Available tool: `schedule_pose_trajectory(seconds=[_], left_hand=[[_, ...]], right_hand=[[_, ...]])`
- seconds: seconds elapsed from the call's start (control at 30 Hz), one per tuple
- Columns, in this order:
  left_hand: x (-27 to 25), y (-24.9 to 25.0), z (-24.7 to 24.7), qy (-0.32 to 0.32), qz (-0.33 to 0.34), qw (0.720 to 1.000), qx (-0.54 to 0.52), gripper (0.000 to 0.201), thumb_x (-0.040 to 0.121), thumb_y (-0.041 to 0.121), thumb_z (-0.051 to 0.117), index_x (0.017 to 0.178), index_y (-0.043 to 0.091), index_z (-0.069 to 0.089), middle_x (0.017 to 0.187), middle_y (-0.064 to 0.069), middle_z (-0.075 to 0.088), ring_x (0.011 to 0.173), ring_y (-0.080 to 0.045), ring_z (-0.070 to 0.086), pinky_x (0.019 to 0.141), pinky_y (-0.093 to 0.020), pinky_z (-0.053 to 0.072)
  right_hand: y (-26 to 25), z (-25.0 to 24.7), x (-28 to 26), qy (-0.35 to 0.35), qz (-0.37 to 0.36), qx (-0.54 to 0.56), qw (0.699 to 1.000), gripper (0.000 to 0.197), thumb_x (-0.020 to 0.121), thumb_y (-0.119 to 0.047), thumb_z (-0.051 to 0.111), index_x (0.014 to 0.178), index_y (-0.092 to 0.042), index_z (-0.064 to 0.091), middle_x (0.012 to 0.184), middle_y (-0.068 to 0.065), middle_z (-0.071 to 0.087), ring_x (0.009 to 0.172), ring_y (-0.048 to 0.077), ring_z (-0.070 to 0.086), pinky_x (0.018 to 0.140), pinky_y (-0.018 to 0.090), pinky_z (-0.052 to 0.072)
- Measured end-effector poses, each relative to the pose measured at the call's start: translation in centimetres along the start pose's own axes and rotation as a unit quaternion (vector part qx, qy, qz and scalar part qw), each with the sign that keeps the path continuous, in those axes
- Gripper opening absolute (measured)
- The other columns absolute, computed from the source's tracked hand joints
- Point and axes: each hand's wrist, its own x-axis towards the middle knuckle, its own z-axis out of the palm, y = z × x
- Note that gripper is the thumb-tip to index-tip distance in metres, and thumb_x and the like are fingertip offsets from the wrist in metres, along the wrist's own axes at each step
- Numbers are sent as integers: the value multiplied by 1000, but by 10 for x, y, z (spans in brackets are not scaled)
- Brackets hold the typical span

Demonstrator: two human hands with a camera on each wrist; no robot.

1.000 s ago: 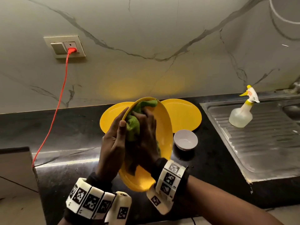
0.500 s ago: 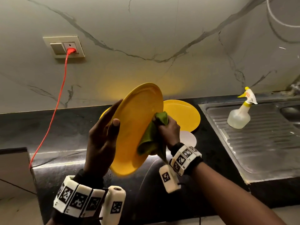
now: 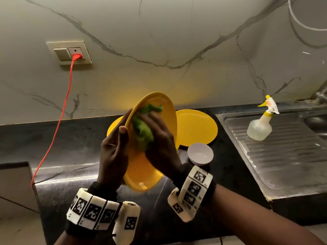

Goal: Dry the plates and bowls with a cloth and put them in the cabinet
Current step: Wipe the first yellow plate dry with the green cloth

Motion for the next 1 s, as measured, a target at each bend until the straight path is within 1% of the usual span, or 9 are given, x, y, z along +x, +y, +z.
schedule_pose_trajectory(seconds=[0.1, 0.17, 0.23, 0.3, 0.4, 0.57, 0.77, 0.87, 1.0], left_hand=[[0, -3, -3, 5, -2, 1000, -8, 77, 83, 77, 49, 143, 29, 50, 133, 4, 64, 124, -20, 60, 101, -46, 51], [0, -3, -2, 0, -12, 1000, -3, 72, 80, 79, 51, 139, 37, 54, 133, 1, 64, 122, -22, 61, 99, -51, 52], [0, 0, -1, -6, -15, 1000, 4, 70, 77, 80, 55, 136, 42, 55, 131, 4, 65, 117, -20, 64, 92, -48, 56], [-1, 4, 0, -14, -8, 1000, 1, 72, 78, 78, 56, 138, 38, 52, 129, 10, 66, 112, -15, 66, 82, -36, 59], [-3, 9, 0, -17, 24, 1000, 9, 68, 84, 72, 54, 140, 35, 50, 138, 5, 60, 120, -18, 61, 88, -36, 56], [-12, 5, 3, -22, 35, 999, 36, 59, 87, 71, 50, 139, 42, 52, 141, 8, 58, 128, -17, 56, 99, -46, 52], [-6, 4, 13, 5, 21, 999, 41, 66, 82, 75, 53, 138, 40, 53, 138, 12, 60, 123, -13, 59, 91, -32, 55], [2, 1, 12, 25, 14, 1000, 2, 58, 81, 75, 55, 132, 48, 57, 134, 9, 63, 123, -18, 60, 96, -42, 55], [14, 1, 3, 22, 5, 999, -40, 80, 79, 80, 50, 141, 31, 49, 132, -2, 65, 119, -26, 63, 94, -40, 55]], right_hand=[[-4, 5, -8, -30, -73, 14, 997, 54, 74, 4, 74, 126, -6, 62, 131, 17, 55, 123, 29, 53, 101, 30, 47], [-3, -3, 10, 12, -98, 0, 995, 39, 78, -8, 75, 115, -2, 65, 119, 19, 60, 112, 26, 57, 97, 21, 45], [6, -17, 37, 81, -83, -9, 993, 34, 79, -13, 70, 110, -3, 62, 109, 19, 64, 104, 25, 58, 93, 24, 46], [19, -36, 60, 140, -7, -18, 990, 35, 72, -8, 71, 105, -5, 59, 100, 11, 63, 90, 21, 59, 77, 24, 49], [45, -55, 58, 166, 142, -45, 975, 28, 78, -8, 68, 101, -14, 53, 89, 0, 59, 78, 19, 56, 59, 20, 38], [73, -48, 19, 139, 314, -5, 939, 23, 88, -13, 63, 109, -11, 53, 90, 5, 62, 86, 30, 61, 64, 24, 35], [24, -40, 49, 173, 147, 45, 973, 22, 89, -24, 70, 106, -12, 64, 92, -2, 68, 73, -2, 59, 64, 7, 42], [-7, -30, 44, 84, 42, 106, 990, 30, 81, -24, 68, 107, -9, 66, 98, 4, 71, 85, 12, 67, 77, 22, 53], [-17, -10, 12, -52, -33, 129, 990, 26, 79, -1, 75, 104, 2, 68, 105, 15, 67, 97, 25, 63, 84, 41, 52]])
